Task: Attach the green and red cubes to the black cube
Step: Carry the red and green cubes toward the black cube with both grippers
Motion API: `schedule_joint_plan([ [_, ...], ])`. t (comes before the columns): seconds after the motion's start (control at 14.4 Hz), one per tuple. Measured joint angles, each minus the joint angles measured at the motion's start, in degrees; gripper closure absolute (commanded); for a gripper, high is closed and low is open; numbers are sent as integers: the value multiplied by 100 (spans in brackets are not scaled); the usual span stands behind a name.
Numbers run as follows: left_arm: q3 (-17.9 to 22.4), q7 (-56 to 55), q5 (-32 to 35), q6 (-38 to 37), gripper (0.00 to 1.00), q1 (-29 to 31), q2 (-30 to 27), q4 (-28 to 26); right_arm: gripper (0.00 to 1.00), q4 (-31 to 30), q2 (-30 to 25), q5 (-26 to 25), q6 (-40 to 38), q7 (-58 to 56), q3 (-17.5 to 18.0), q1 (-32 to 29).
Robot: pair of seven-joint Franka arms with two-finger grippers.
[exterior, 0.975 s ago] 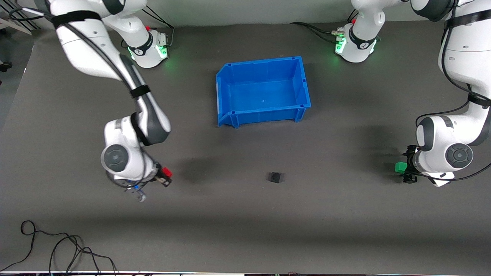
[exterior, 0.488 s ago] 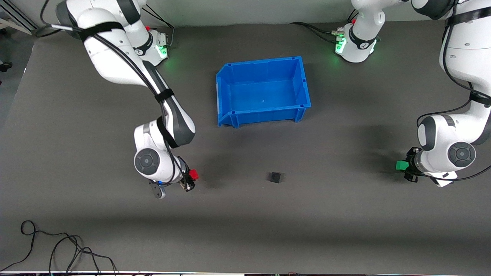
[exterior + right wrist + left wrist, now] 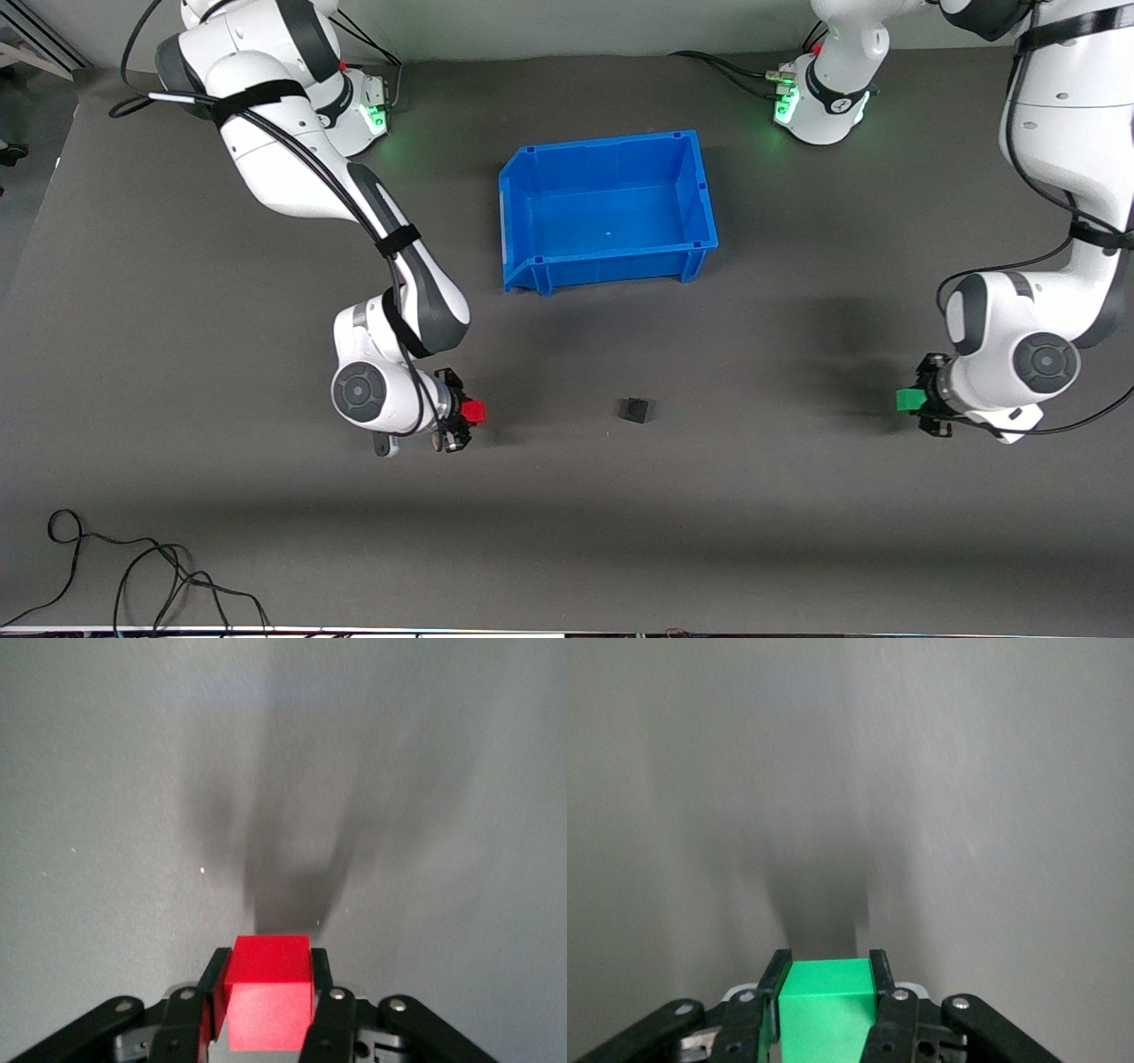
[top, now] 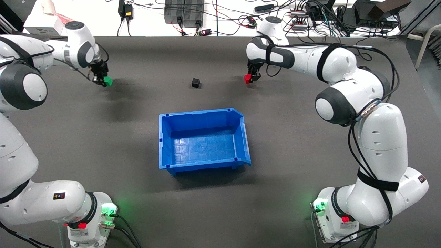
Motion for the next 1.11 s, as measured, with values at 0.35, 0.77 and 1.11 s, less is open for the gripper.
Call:
schedule_joint_plan([
  [0.35, -472, -744, -257, -328, 100, -402, -6, 332, 79, 595, 392, 0, 3, 969, 58, 292],
  [0.77, -503, -1273, -570, -321, 100, -1349, 6, 430, 79, 1187, 930, 8, 553, 2149, 282, 537],
  [1.11, -502, -1477, -664, 23, 100, -2015, 360, 779, 79, 1514, 1183, 9, 853, 2884, 364, 855],
])
